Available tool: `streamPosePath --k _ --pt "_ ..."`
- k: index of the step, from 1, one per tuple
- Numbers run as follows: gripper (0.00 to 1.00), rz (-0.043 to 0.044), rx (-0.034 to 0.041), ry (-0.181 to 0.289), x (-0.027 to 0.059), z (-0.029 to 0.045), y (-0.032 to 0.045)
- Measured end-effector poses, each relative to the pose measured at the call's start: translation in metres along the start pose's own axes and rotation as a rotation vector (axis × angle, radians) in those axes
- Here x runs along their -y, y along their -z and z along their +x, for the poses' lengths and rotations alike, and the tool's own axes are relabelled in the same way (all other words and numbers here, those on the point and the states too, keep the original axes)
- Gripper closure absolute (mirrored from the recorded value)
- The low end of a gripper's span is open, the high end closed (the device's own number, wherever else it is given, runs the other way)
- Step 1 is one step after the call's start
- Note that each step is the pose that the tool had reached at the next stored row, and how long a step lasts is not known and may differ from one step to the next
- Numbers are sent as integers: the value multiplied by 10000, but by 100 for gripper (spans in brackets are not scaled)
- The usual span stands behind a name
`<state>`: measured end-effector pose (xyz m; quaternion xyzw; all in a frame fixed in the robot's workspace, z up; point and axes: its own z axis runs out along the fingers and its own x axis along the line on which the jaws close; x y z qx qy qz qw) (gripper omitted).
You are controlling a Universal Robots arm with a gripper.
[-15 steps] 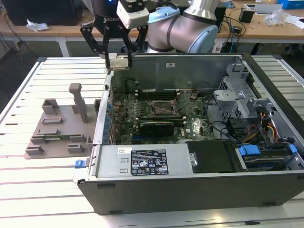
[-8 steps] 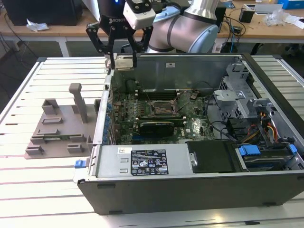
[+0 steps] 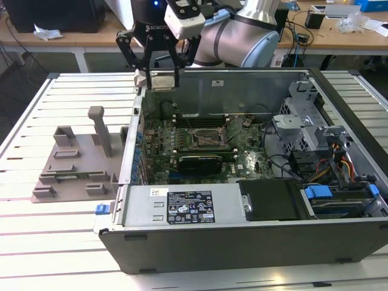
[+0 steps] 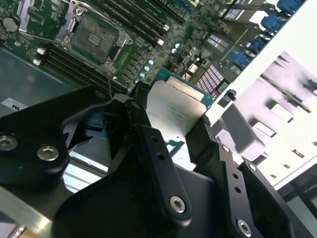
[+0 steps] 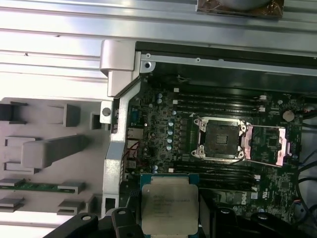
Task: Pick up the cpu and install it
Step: 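Pick up the cpu and move it towards the insertion slot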
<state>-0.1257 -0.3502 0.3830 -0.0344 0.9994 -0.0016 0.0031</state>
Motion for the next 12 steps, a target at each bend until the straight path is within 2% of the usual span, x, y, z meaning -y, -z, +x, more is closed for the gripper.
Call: streamPosePath --k 8,12 --pt "45 10 0 -1 -1 -62 -52" --pt "45 26 -3 0 -5 -95 -111"
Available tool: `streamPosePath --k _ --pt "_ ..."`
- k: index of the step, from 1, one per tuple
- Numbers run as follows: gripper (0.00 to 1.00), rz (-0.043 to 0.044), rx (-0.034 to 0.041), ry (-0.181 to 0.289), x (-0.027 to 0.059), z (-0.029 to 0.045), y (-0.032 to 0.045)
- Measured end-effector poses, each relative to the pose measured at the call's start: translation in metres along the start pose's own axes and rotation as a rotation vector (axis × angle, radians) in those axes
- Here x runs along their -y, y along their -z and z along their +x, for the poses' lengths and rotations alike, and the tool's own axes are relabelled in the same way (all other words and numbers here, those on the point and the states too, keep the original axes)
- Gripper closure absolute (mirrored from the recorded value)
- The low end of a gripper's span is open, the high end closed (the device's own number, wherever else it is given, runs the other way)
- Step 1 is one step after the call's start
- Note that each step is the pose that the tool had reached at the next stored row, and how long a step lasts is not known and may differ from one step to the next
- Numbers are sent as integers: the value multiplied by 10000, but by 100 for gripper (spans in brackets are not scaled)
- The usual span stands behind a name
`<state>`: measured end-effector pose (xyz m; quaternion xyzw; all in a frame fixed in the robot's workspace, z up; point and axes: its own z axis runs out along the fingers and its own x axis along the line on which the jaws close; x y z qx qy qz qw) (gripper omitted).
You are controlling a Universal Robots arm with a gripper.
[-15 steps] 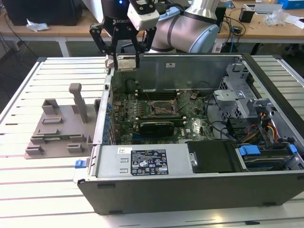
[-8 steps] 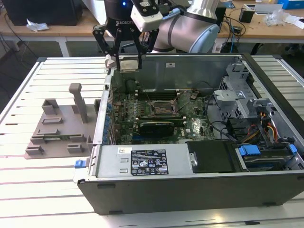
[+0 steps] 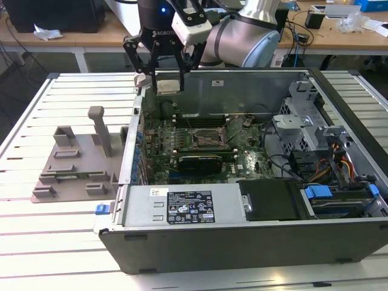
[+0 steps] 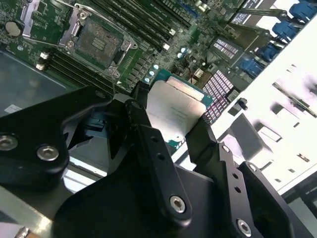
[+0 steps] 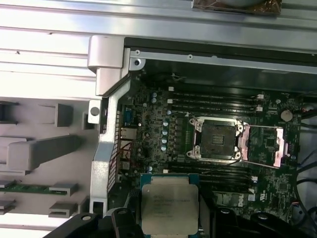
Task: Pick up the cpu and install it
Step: 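Pick up the cpu and move it towards the insertion slot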
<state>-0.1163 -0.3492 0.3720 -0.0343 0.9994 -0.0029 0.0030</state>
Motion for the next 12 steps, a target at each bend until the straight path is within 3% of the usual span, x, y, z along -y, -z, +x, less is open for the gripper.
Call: streamPosePath --k 12 --pt "45 84 -15 1 -102 -279 -224"
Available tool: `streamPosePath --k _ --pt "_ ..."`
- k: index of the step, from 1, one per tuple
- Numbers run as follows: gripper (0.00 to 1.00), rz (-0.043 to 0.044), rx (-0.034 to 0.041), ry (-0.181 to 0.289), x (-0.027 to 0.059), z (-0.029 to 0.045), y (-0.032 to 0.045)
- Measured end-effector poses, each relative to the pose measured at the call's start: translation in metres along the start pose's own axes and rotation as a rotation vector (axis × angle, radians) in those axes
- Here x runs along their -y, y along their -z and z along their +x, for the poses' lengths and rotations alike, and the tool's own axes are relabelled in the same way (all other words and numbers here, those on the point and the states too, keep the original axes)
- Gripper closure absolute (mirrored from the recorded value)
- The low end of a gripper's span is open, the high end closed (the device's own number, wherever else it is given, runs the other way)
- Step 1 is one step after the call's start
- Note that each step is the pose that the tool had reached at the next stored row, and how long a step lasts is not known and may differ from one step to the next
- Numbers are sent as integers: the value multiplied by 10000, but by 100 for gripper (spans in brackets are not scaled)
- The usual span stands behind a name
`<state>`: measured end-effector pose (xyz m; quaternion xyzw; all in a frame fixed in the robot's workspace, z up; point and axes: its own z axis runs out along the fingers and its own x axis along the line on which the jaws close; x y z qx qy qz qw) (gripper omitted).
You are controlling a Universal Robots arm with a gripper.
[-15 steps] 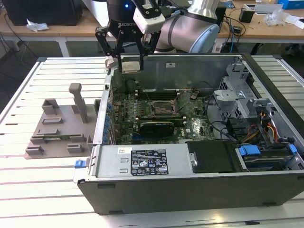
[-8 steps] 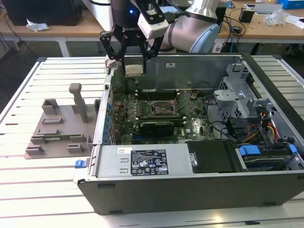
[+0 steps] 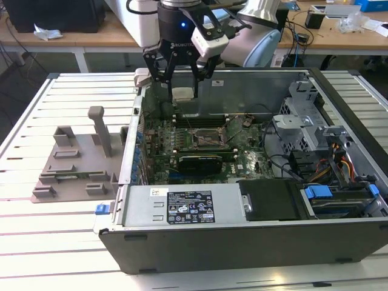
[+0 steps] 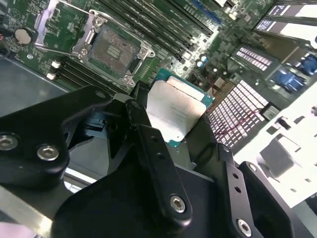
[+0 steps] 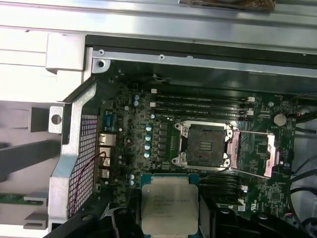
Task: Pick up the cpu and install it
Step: 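Pick up the cpu and move it towards the insertion slot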
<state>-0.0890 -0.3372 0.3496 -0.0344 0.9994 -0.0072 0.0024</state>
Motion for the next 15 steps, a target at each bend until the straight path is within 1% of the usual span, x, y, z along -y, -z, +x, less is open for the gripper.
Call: streamPosePath --k 4,5,15 --pt "45 4 1 1 -13 -48 -41" --pt "45 6 0 0 -17 -69 -61" --pt "45 30 -2 1 -42 -171 -175"
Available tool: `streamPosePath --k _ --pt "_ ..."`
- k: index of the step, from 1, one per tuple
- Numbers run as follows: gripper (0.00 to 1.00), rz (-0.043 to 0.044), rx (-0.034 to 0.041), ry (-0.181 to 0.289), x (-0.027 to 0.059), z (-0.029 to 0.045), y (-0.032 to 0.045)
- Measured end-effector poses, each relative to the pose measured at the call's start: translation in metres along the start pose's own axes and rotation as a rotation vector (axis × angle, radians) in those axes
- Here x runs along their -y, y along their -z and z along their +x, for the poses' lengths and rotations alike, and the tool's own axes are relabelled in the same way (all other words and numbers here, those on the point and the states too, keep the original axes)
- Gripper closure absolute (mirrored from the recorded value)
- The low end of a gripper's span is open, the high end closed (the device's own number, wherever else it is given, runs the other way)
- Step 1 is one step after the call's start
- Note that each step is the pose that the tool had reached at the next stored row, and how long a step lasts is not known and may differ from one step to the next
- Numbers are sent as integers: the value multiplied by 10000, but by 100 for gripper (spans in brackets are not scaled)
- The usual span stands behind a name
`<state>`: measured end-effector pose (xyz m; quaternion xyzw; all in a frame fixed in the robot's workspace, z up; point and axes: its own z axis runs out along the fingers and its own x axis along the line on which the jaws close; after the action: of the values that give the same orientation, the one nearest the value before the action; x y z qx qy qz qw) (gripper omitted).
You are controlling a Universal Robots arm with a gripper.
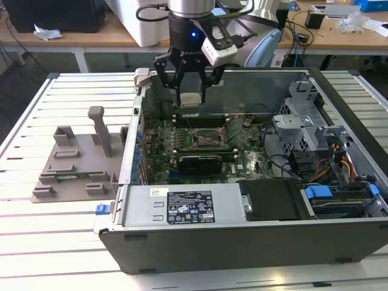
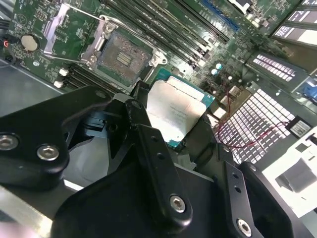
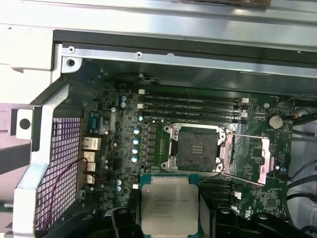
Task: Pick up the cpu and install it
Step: 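Pick up the cpu and move it towards the insertion slot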
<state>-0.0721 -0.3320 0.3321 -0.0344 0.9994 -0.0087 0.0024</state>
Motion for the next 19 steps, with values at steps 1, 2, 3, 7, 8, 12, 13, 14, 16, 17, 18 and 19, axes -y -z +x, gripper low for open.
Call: streamPosePath --k 1,2,3,7,8,12,13,14,16,17,18,19 --pt "45 6 -1 -1 -4 -13 -14" --pt "45 9 -1 0 -7 -21 -23" --pt "45 12 -1 0 -10 -28 -30" --pt "45 30 -2 0 -25 -67 -72" --pt "45 35 -2 0 -29 -75 -81" --pt "45 66 -5 -1 -63 -139 -156" --pt "45 79 -5 -1 -88 -162 -181" --pt "45 85 -6 0 -103 -174 -190" --pt "45 109 -8 0 -146 -209 -215" --pt "45 114 -7 -1 -156 -217 -222" --pt "45 122 -9 -1 -166 -227 -230" --pt "45 126 -9 0 -173 -236 -236"
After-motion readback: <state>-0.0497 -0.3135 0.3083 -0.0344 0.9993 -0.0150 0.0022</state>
